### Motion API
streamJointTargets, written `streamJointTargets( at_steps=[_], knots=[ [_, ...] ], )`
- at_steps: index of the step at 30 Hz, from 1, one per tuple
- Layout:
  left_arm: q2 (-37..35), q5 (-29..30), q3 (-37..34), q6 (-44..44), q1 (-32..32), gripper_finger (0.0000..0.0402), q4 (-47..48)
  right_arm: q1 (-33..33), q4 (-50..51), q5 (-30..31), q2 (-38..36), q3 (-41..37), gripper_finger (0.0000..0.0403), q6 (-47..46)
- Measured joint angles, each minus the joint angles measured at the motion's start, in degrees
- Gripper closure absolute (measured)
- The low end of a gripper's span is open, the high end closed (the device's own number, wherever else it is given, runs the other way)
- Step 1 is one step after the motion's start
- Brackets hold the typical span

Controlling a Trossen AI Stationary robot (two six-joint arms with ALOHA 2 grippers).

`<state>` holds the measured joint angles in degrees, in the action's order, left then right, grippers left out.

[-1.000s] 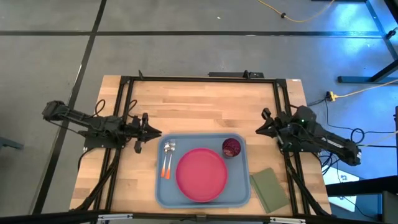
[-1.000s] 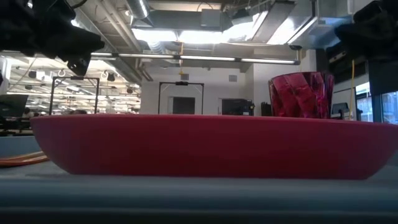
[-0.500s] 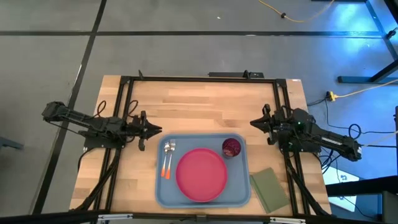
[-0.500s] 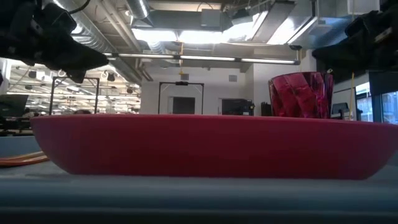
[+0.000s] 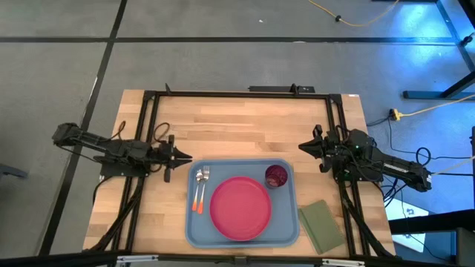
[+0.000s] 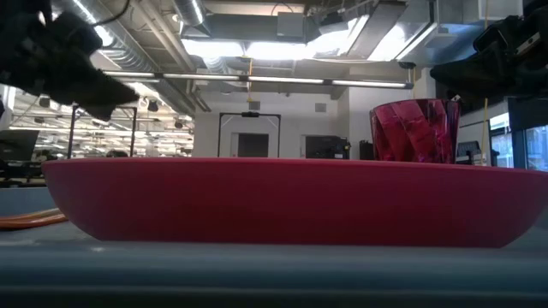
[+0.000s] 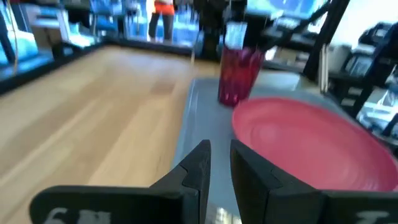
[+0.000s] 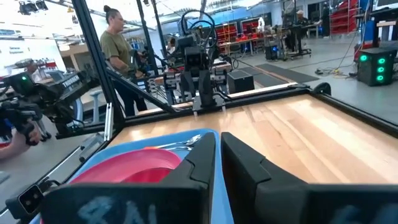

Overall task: Pick and place plate/cup/fork/spoon on tray
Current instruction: Return to Home Position

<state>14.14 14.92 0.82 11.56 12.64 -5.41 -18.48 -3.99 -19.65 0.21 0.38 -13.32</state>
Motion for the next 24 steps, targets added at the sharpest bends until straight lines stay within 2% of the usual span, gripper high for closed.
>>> streamJointTargets(
  at_steps=[2, 8, 14, 24],
  knots=[
    [-2.57, -0.10, 0.00, -1.23, 0.00, 0.0346, 0.25, -0.01, -0.02, -0.21, 0.02, 0.00, 0.0370, 0.22],
    [-9.41, -6.22, 0.00, -4.48, -0.85, 0.0346, 3.81, -0.02, -0.13, -1.04, 0.02, 0.00, 0.0370, 1.87],
    [-11.60, -12.79, 0.02, -8.05, -4.46, 0.0347, 5.45, -0.02, -0.13, -1.02, 0.02, 0.00, 0.0370, 1.59],
    [-11.53, -12.31, 0.02, -7.38, -6.91, 0.0347, 5.53, -0.02, -0.13, -1.00, 0.04, 0.00, 0.0370, 1.66]
  ],
)
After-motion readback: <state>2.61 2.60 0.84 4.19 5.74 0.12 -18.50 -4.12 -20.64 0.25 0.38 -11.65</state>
